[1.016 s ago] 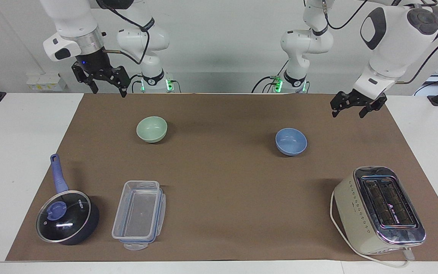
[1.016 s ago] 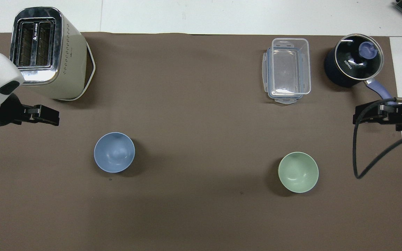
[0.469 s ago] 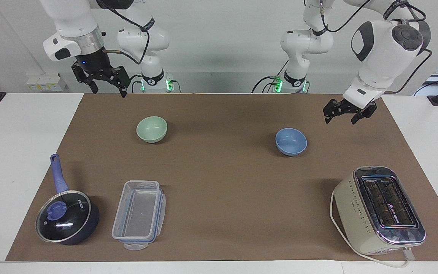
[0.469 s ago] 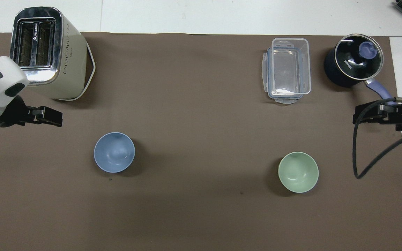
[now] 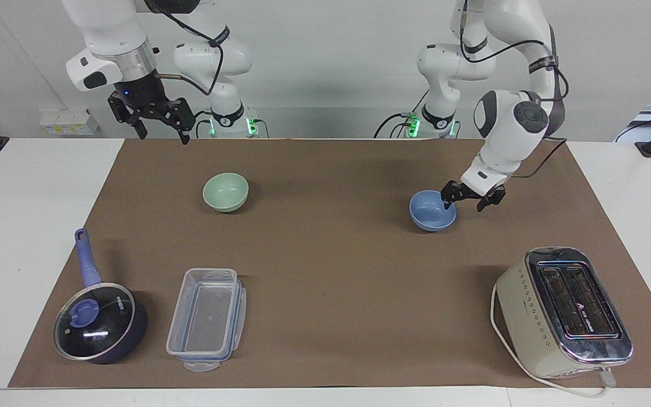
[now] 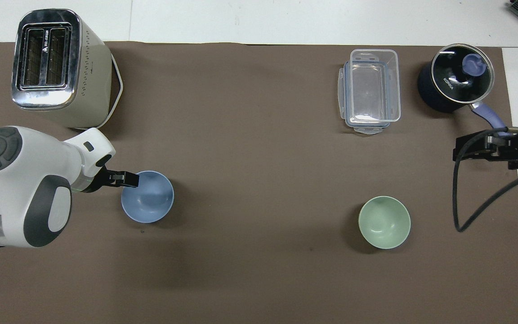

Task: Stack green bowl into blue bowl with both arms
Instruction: 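Reach the left gripper down to the rim of the blue bowl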

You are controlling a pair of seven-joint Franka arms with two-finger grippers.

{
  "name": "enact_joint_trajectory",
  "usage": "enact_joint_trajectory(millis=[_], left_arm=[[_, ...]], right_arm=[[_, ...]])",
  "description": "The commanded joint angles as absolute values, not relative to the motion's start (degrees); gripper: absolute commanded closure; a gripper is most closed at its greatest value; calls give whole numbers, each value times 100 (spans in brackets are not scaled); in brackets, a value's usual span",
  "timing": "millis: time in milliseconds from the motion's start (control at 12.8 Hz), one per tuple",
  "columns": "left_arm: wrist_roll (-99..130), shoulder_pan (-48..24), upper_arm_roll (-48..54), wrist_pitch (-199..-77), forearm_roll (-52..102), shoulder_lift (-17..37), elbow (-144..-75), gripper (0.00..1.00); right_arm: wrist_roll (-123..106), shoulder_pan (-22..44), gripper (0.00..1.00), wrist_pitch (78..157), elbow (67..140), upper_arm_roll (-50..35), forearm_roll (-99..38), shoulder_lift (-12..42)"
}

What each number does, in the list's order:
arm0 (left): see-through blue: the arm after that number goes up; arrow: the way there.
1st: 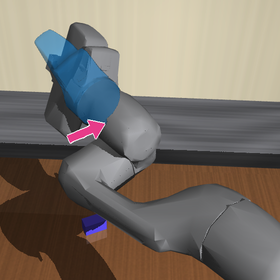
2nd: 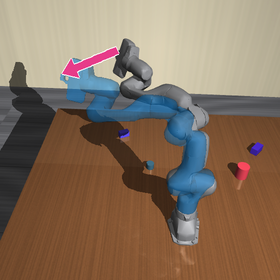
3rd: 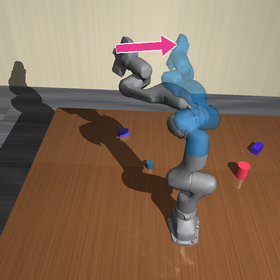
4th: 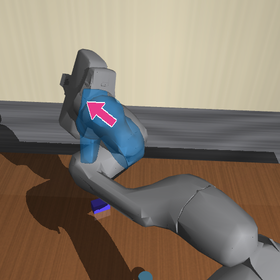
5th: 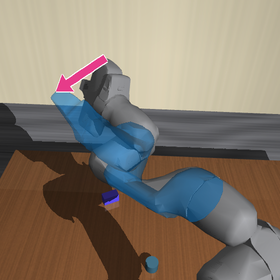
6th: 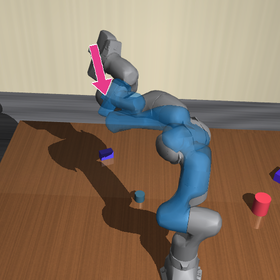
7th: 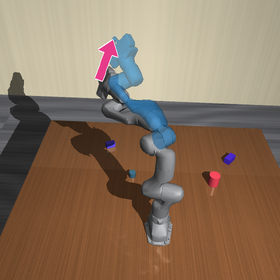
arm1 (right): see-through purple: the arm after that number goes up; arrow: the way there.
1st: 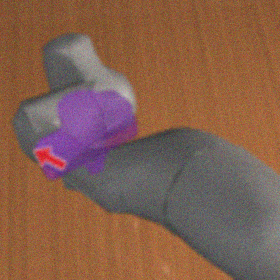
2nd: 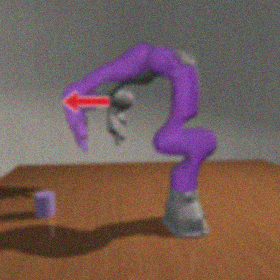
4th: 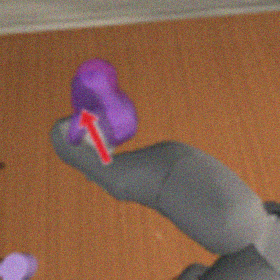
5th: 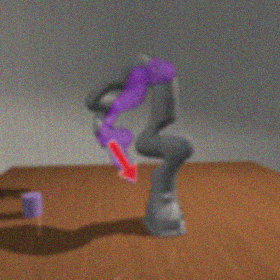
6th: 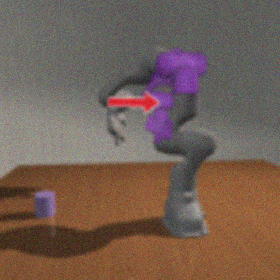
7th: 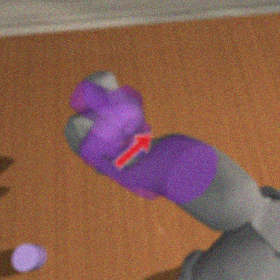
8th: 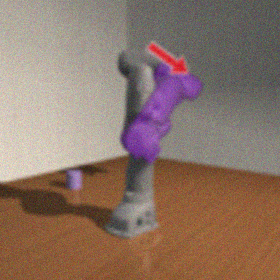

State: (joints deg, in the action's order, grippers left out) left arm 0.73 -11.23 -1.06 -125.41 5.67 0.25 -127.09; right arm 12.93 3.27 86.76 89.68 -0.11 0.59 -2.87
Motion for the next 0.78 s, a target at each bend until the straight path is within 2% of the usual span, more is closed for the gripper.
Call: enact_joint_trajectory(millis=[0, 235, 313, 391, 469, 547, 704], left_arm=[[123, -1213, -176, -13050, 729, 17, -13156, 0], [88, -1336, -176, -13674, 949, 97, -13587, 0], [88, -1466, -176, -13754, 975, 88, -13666, 23], [97, -1503, -176, -13755, 1028, 79, -13676, 66], [97, -1503, -176, -13737, 1081, 70, -13693, 85], [105, -1512, -176, -13694, 1116, 70, -13693, 100], [97, -1564, -176, -13580, 1186, 79, -13623, 100]], right_arm=[[1143, 325, 0, 8640, 9044, -18, 18, -387], [1143, 308, 0, 8640, 9044, -18, 18, -387], [1151, 308, 0, 8640, 9044, -18, 18, -387], [1151, 308, 0, 8648, 9044, -18, 18, -387], [1143, 308, 0, 8648, 9044, -18, 18, -387], [1151, 308, 0, 8657, 9044, -18, 18, -387], [1151, 308, 0, 8657, 9044, -18, 9, -387]])
